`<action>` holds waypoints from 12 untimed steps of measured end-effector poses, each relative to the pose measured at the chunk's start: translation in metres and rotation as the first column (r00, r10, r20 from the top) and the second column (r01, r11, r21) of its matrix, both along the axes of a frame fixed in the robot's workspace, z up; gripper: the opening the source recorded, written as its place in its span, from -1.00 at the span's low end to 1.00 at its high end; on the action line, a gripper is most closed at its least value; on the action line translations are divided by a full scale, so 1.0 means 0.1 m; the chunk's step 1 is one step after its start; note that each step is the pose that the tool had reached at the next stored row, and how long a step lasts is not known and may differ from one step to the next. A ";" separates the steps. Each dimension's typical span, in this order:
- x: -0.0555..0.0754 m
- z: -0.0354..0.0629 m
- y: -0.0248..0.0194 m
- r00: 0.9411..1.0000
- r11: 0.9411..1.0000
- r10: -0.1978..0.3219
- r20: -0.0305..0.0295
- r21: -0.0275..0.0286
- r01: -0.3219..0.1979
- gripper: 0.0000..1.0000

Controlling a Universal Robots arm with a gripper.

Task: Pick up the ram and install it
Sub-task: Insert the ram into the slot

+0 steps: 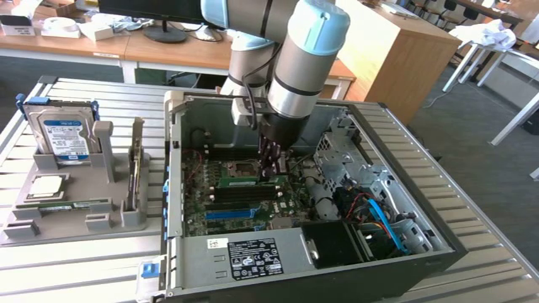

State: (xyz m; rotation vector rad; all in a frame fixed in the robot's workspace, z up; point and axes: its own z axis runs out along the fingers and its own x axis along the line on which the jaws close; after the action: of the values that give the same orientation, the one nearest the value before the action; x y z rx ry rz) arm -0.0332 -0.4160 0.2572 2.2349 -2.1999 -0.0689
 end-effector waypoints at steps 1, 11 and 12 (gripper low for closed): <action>0.00 0.000 0.000 1.000 1.000 -0.002 0.000 0.000 0.002 -0.76; 0.00 -0.037 0.000 1.000 1.000 -0.007 0.000 0.000 0.007 -0.76; 0.00 -0.042 0.000 1.000 1.000 -0.009 0.000 0.000 0.009 -0.76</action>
State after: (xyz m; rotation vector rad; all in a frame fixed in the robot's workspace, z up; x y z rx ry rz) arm -0.0332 -0.4160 0.2530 2.2255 -2.2100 -0.0692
